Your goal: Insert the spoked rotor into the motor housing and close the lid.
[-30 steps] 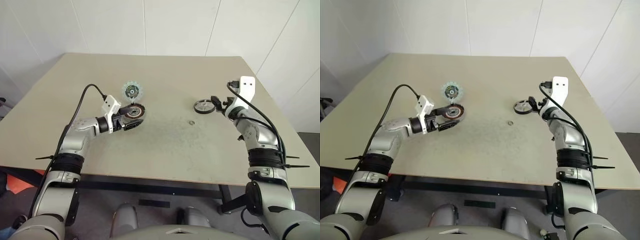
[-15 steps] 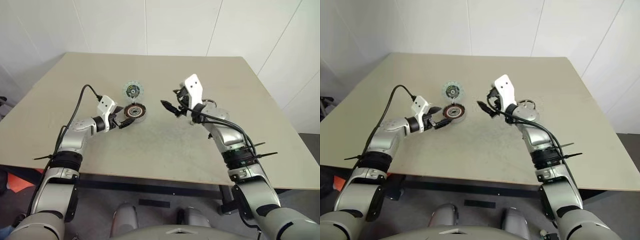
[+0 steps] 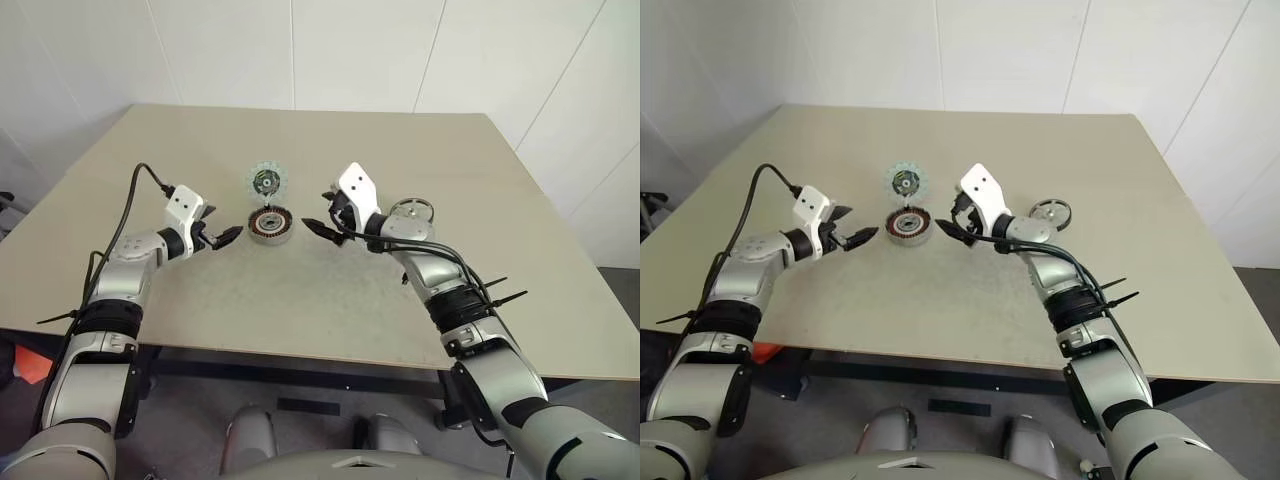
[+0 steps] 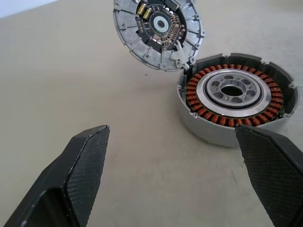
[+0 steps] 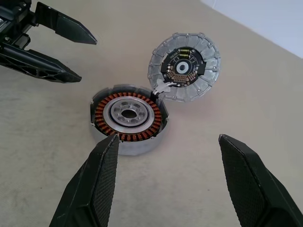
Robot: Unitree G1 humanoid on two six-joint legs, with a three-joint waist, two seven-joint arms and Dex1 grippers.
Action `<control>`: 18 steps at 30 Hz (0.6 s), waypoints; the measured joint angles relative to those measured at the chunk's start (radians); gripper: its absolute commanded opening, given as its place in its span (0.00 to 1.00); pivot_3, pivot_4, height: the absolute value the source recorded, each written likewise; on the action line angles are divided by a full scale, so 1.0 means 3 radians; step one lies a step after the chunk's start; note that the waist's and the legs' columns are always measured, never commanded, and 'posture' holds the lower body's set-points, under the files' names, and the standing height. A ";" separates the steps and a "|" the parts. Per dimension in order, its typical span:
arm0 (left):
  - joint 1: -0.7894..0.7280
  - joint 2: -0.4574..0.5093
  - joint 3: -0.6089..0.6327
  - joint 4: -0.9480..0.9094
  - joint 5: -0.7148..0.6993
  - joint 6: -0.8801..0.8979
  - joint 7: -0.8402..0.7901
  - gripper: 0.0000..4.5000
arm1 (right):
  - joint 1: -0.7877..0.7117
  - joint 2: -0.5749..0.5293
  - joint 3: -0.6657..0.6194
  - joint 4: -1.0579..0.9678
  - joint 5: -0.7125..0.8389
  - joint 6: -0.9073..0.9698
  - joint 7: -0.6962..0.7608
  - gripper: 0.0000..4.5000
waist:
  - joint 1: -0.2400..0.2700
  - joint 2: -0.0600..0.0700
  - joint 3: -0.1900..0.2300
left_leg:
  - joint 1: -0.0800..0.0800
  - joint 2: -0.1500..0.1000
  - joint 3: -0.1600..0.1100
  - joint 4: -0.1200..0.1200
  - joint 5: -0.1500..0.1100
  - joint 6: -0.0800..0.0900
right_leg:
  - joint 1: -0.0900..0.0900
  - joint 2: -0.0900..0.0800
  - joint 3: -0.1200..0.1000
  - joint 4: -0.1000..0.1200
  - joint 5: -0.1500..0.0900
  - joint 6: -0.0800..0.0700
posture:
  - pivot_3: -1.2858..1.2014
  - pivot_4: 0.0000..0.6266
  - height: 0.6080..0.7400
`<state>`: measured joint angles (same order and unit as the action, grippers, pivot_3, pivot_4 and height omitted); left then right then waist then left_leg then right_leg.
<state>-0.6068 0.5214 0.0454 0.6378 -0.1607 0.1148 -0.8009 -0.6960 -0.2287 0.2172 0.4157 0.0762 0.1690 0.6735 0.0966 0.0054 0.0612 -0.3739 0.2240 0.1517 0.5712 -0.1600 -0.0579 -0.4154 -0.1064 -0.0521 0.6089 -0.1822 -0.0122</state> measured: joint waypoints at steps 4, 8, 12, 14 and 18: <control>-0.0197 -0.0049 -0.0003 0.0004 -0.0005 0.0262 0.0141 1.00 | 0.0057 -0.0075 -0.0052 -0.0099 -0.0001 0.0010 -0.0046 0.84 | -0.0003 -0.0001 0.0001 | 0.0001 0.0000 0.0000 0.0001 0.0000 0.0000 | 0.0000 0.0000 0.0000 0.0000 0.0000 0.0000 | 0.52 0.00 1.00; -0.0305 -0.0031 -0.0105 0.0059 0.0237 -0.0166 0.0264 1.00 | 0.0160 -0.0159 -0.0167 -0.0197 0.0000 0.0055 -0.0114 0.84 | -0.0001 -0.0002 0.0001 | -0.0001 0.0000 0.0000 0.0000 0.0001 -0.0001 | 0.0000 0.0000 0.0000 -0.0003 0.0000 0.0000 | 0.52 0.00 1.00; -0.0585 0.0108 -0.0378 0.0193 0.0615 -0.0977 0.0198 1.00 | 0.0198 -0.0166 -0.0184 -0.0263 0.0000 0.0083 -0.0152 0.84 | -0.0001 -0.0004 0.0002 | -0.0005 0.0000 -0.0002 0.0001 0.0001 -0.0001 | -0.0003 0.0000 -0.0002 -0.0002 0.0000 0.0000 | 0.52 0.00 1.00; -0.0861 0.0213 -0.0549 0.0353 0.0807 -0.1369 0.0060 1.00 | 0.0199 -0.0165 -0.0187 -0.0265 0.0000 0.0087 -0.0169 0.84 | 0.0000 -0.0005 0.0003 | -0.0006 0.0000 -0.0004 0.0002 0.0001 -0.0001 | -0.0004 0.0000 -0.0002 -0.0002 0.0000 0.0000 | 0.52 0.00 1.00; -0.1445 0.0361 -0.0859 0.0703 0.1147 -0.1929 -0.0257 1.00 | 0.0199 -0.0158 -0.0190 -0.0265 0.0000 0.0085 -0.0224 0.84 | 0.0001 -0.0005 0.0003 | -0.0005 -0.0003 -0.0002 0.0001 0.0002 -0.0003 | -0.0003 -0.0002 0.0000 -0.0003 0.0000 0.0000 | 0.52 0.00 1.00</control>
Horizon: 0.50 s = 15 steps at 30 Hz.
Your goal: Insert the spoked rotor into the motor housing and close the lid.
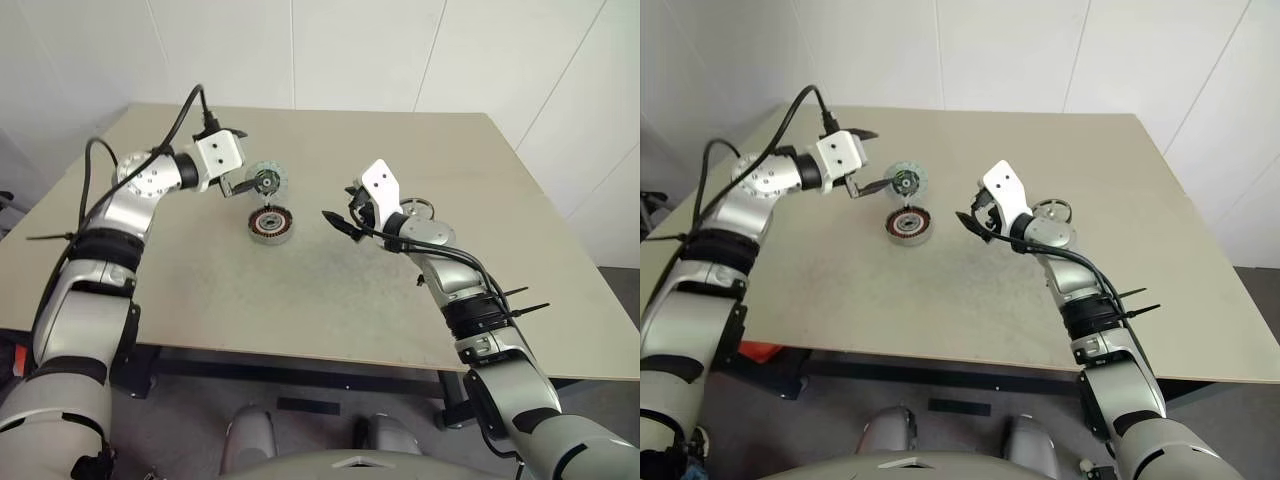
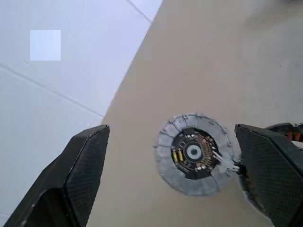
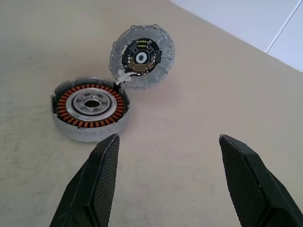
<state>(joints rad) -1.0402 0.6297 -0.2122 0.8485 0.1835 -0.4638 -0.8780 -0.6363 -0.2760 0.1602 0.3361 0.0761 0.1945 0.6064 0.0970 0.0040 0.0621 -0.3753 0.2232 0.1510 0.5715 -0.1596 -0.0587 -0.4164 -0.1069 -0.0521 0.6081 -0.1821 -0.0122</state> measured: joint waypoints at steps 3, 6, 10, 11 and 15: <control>-0.0167 0.0003 -0.0200 0.0308 0.0221 -0.0262 -0.0096 1.00 | 0.0000 -0.0001 -0.0004 0.0000 0.0000 -0.0002 -0.0020 0.84 | -0.0006 0.0000 0.0000 | 0.0000 0.0001 0.0001 0.0000 0.0001 -0.0002 | -0.0002 0.0001 0.0001 0.0000 0.0000 0.0000 | 0.52 0.00 1.00; -0.0310 -0.0016 -0.0492 0.0649 0.0535 -0.0522 -0.0170 1.00 | 0.0006 -0.0014 -0.0051 -0.0013 0.0000 0.0004 -0.0076 0.84 | 0.0000 -0.0001 0.0001 | -0.0007 0.0002 0.0000 0.0001 0.0003 -0.0005 | -0.0007 0.0001 0.0000 0.0002 0.0000 0.0000 | 0.52 0.00 1.00; -0.0499 -0.0041 -0.0747 0.0940 0.0862 -0.0754 -0.0164 1.00 | 0.0032 -0.0035 -0.0081 -0.0088 0.0000 0.0024 -0.0114 0.84 | 0.0008 -0.0001 0.0001 | -0.0010 0.0001 0.0000 0.0002 0.0002 -0.0004 | -0.0008 0.0001 0.0000 0.0001 0.0000 -0.0001 | 0.52 0.00 1.00; -0.0573 -0.0077 -0.0804 0.1013 0.0941 -0.0793 -0.0142 1.00 | 0.0036 -0.0042 -0.0092 -0.0102 0.0000 0.0028 -0.0124 0.84 | 0.0013 -0.0002 0.0001 | -0.0011 0.0001 -0.0001 0.0003 0.0002 -0.0004 | -0.0008 0.0001 -0.0001 0.0001 0.0000 -0.0001 | 0.52 0.00 1.00; -0.0856 -0.0210 -0.0980 0.1166 0.1173 -0.0895 -0.0129 1.00 | 0.0036 -0.0053 -0.0103 -0.0118 -0.0001 0.0055 -0.0140 0.84 | 0.0034 -0.0003 0.0002 | -0.0012 0.0001 -0.0001 0.0007 0.0002 -0.0003 | -0.0007 -0.0001 -0.0001 0.0002 0.0001 -0.0001 | 0.52 0.00 1.00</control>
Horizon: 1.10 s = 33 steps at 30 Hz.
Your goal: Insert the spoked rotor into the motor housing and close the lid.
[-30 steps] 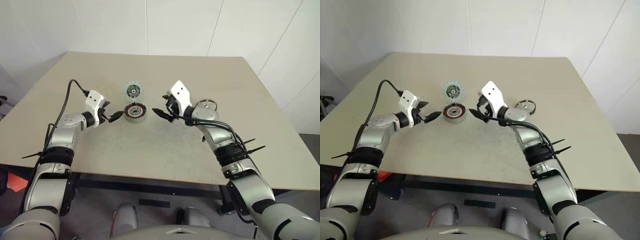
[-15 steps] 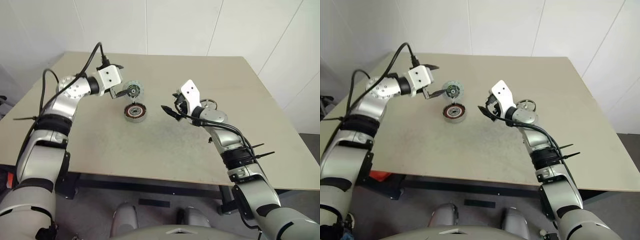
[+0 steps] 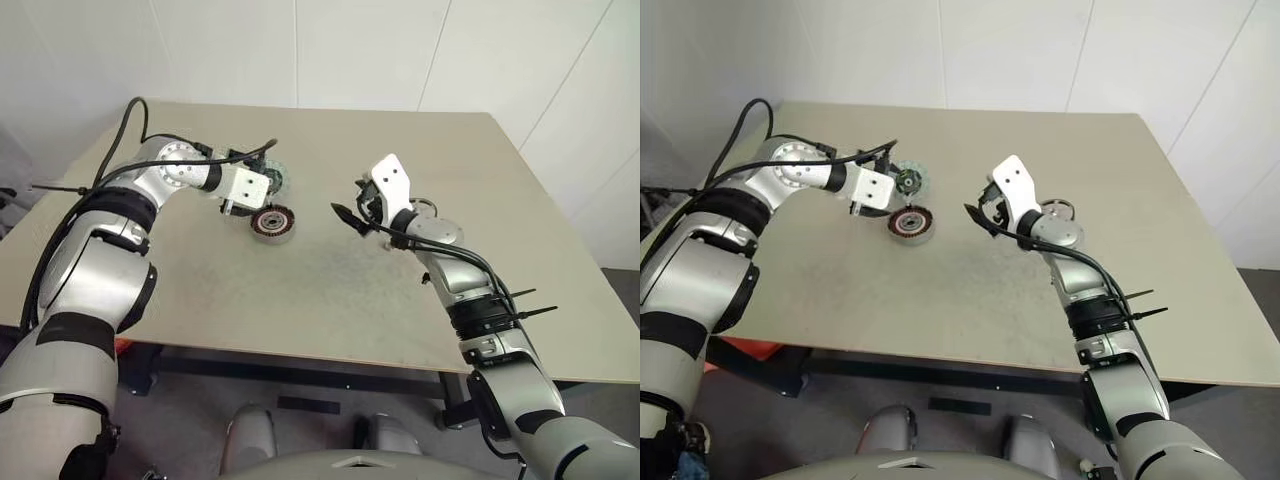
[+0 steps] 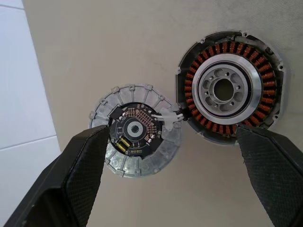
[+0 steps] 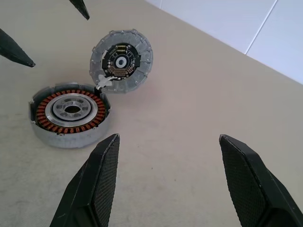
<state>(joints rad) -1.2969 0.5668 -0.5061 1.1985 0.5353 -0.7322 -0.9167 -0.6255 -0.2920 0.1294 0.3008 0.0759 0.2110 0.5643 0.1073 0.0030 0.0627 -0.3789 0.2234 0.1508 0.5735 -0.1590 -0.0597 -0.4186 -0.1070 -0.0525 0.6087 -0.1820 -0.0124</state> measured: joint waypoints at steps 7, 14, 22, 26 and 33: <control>-0.0339 -0.0199 -0.0355 0.0184 0.0369 -0.0186 -0.0201 1.00 | -0.0002 -0.0062 -0.0014 -0.0020 0.0001 0.0086 0.0000 0.84 | -0.0001 -0.0001 0.0000 | 0.0001 0.0000 0.0000 0.0000 0.0000 0.0000 | 0.0000 0.0000 0.0000 0.0001 0.0000 0.0000 | 0.52 0.00 1.00; -0.0401 -0.0259 -0.0593 0.0301 0.0638 -0.0223 -0.0238 1.00 | -0.0006 -0.0105 -0.0051 -0.0163 0.0002 0.0173 -0.0012 0.84 | 0.0007 -0.0001 0.0001 | 0.0000 0.0000 0.0000 0.0002 -0.0001 0.0002 | 0.0000 0.0000 0.0000 0.0001 0.0000 0.0000 | 0.52 0.00 1.00; -0.0334 -0.0297 -0.0723 0.0363 0.0831 -0.0217 -0.0197 1.00 | -0.0007 -0.0114 -0.0132 -0.0243 0.0001 0.0252 -0.0116 0.84 | 0.0050 -0.0001 0.0001 | 0.0001 0.0000 0.0000 0.0005 -0.0001 0.0002 | 0.0000 0.0000 0.0000 0.0004 0.0001 -0.0001 | 0.52 0.00 1.00; -0.0198 -0.0364 -0.0777 0.0403 0.0867 -0.0184 -0.0187 1.00 | -0.0025 -0.0110 -0.0133 -0.0263 0.0002 0.0272 -0.0156 0.84 | 0.0069 -0.0001 0.0001 | 0.0000 0.0000 0.0000 0.0007 -0.0001 0.0002 | 0.0000 0.0000 0.0000 0.0006 0.0001 -0.0001 | 0.52 0.00 1.00; -0.0118 -0.0472 -0.0783 0.0426 0.0900 -0.0056 -0.0114 1.00 | -0.0041 -0.0102 -0.0138 -0.0263 0.0007 0.0287 -0.0223 0.84 | 0.0077 -0.0001 0.0001 | 0.0000 0.0000 0.0000 0.0008 -0.0001 0.0002 | 0.0000 -0.0001 0.0000 0.0007 0.0001 -0.0001 | 0.52 0.00 1.00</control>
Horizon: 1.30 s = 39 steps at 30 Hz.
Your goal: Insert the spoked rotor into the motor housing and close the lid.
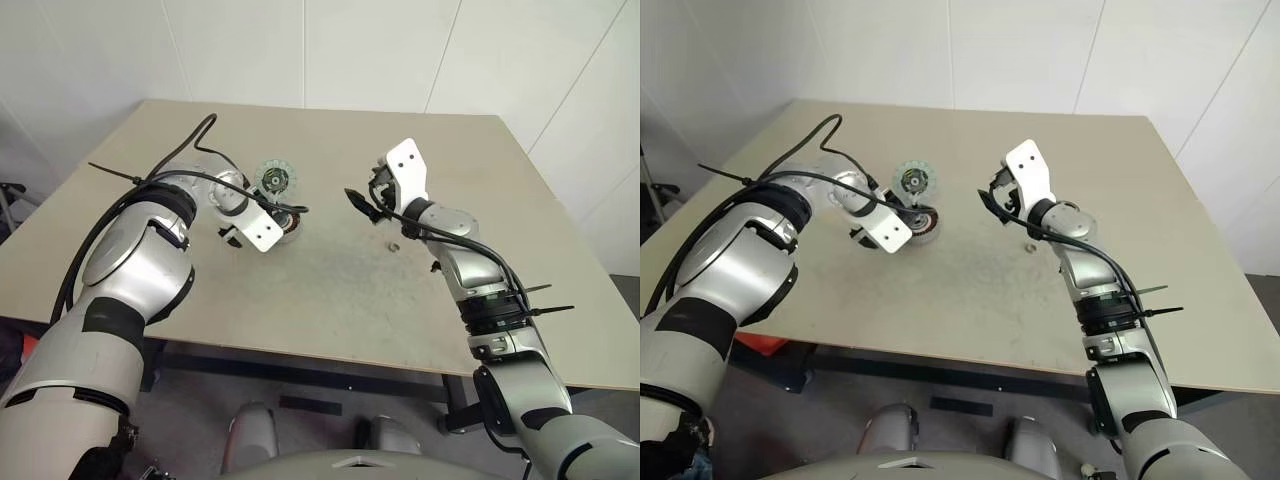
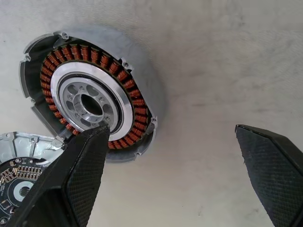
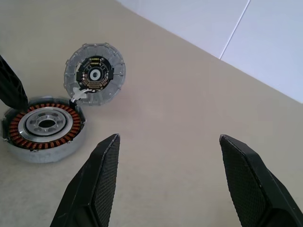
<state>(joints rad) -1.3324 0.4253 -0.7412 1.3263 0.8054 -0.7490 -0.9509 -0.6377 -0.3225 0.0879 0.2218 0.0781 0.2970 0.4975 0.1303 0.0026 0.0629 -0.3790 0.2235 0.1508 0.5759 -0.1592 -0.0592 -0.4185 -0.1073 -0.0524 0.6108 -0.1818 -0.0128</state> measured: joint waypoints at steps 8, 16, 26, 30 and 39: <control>0.0021 -0.0114 -0.0024 0.0022 0.0027 0.0180 0.0135 1.00 | 0.0002 0.0002 -0.0010 -0.0031 0.0007 0.0040 -0.0006 0.84 | 0.0000 0.0000 0.0000 | 0.0000 0.0000 0.0000 0.0000 0.0000 0.0000 | 0.0000 0.0000 0.0000 0.0000 0.0000 0.0000 | 0.52 0.00 1.00; 0.0051 -0.0254 -0.0048 0.0065 0.0082 0.0353 0.0234 1.00 | 0.0010 0.0012 -0.0041 -0.0108 0.0017 0.0080 -0.0031 0.84 | 0.0004 0.0000 0.0000 | 0.0000 0.0000 0.0000 0.0000 0.0000 0.0000 | 0.0000 0.0000 0.0000 0.0000 0.0000 0.0000 | 0.52 0.00 1.00; 0.0067 -0.0266 -0.0103 0.0078 0.0137 0.0499 0.0377 1.00 | 0.0088 0.0027 -0.0134 -0.0168 0.0023 0.0179 -0.0084 0.84 | 0.0007 0.0000 0.0000 | 0.0006 0.0000 0.0000 0.0000 0.0000 0.0000 | 0.0001 0.0000 0.0001 0.0007 0.0000 0.0000 | 0.52 0.00 1.00; 0.0069 -0.0275 -0.0106 0.0084 0.0139 0.0539 0.0388 1.00 | 0.0089 0.0041 -0.0171 -0.0219 0.0030 0.0197 -0.0124 0.84 | 0.0008 0.0000 0.0000 | 0.0008 0.0000 0.0000 0.0000 0.0000 0.0000 | 0.0002 -0.0001 0.0001 0.0009 0.0000 0.0000 | 0.52 0.00 1.00; 0.0064 -0.0347 -0.0096 0.0107 0.0122 0.0640 0.0347 0.65 | 0.0088 0.0073 -0.0271 -0.0224 0.0030 0.0202 -0.0295 0.85 | 0.0001 0.0000 0.0000 | 0.0008 -0.0001 0.0000 0.0000 0.0001 0.0000 | 0.0002 -0.0001 0.0001 0.0008 0.0000 0.0000 | 0.52 0.00 1.00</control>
<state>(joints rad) -1.3131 0.3212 -0.7699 1.3585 0.8420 -0.5569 -0.8468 -0.6113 -0.3005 0.0066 0.1546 0.0872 0.3577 0.4090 0.1307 0.0026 0.0629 -0.3766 0.2232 0.1507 0.5759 -0.1591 -0.0592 -0.4178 -0.1076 -0.0520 0.6132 -0.1817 -0.0129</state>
